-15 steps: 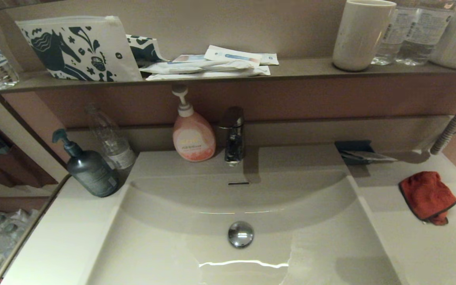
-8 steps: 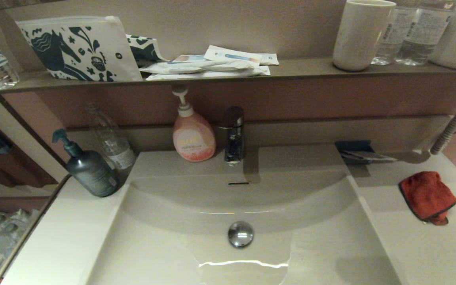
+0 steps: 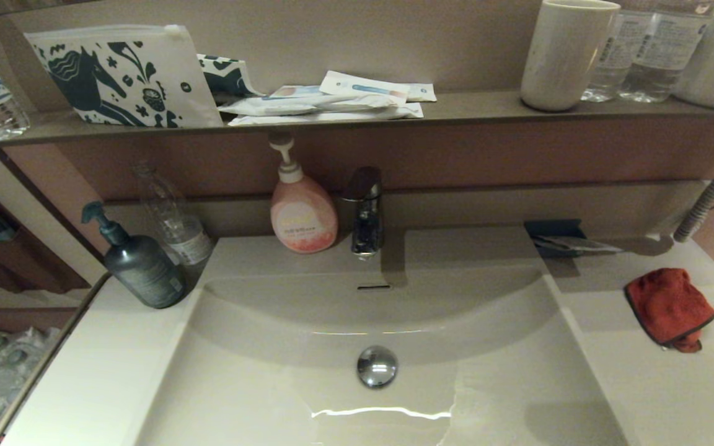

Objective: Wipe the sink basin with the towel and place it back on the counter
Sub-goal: Pick up the cloth

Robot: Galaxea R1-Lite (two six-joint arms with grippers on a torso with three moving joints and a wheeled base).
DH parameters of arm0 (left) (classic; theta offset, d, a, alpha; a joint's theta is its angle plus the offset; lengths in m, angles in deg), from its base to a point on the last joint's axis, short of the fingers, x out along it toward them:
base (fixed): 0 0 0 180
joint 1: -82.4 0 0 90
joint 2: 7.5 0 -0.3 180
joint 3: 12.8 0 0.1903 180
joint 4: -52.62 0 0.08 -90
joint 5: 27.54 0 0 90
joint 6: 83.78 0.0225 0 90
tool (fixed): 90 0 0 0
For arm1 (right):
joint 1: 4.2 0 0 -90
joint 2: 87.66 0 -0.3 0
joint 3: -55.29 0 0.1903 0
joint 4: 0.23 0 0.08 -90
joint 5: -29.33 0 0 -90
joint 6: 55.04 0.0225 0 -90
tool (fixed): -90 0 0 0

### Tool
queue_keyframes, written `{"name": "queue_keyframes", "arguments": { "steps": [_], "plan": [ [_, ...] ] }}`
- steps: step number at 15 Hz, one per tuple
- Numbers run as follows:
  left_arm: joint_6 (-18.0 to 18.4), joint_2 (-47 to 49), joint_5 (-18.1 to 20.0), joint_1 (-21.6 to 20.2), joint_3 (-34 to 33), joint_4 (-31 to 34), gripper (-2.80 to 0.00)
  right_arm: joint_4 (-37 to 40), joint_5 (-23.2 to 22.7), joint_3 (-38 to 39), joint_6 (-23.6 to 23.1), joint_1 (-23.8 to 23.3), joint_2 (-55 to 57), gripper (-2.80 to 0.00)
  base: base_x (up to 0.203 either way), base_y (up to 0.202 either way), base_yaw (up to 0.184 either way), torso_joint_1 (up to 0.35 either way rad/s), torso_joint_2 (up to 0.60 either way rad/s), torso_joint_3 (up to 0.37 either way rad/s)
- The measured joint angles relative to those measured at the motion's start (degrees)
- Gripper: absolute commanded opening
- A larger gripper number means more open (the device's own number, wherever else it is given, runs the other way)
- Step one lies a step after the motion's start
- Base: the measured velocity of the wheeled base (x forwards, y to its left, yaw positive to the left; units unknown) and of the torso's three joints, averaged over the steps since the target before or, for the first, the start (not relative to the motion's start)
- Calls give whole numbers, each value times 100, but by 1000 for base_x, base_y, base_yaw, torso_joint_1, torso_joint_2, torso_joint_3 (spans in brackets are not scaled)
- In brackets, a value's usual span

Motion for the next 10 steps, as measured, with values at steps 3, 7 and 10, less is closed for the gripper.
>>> {"name": "queue_keyframes", "arguments": {
  "steps": [3,7,10],
  "plan": [
    [-1,0,4,0,0,1,-280,-79,217,-559,388,-201,1228,-280,0,0,0,0,0,0],
    [0,0,2,0,0,4,-280,-255,26,-853,350,-933,2644,-280,0,0,0,0,0,0],
    [0,0,2,0,0,2,-280,-277,-671,-1219,23,-1691,3609,-280,0,0,0,0,0,0]
  ]
}}
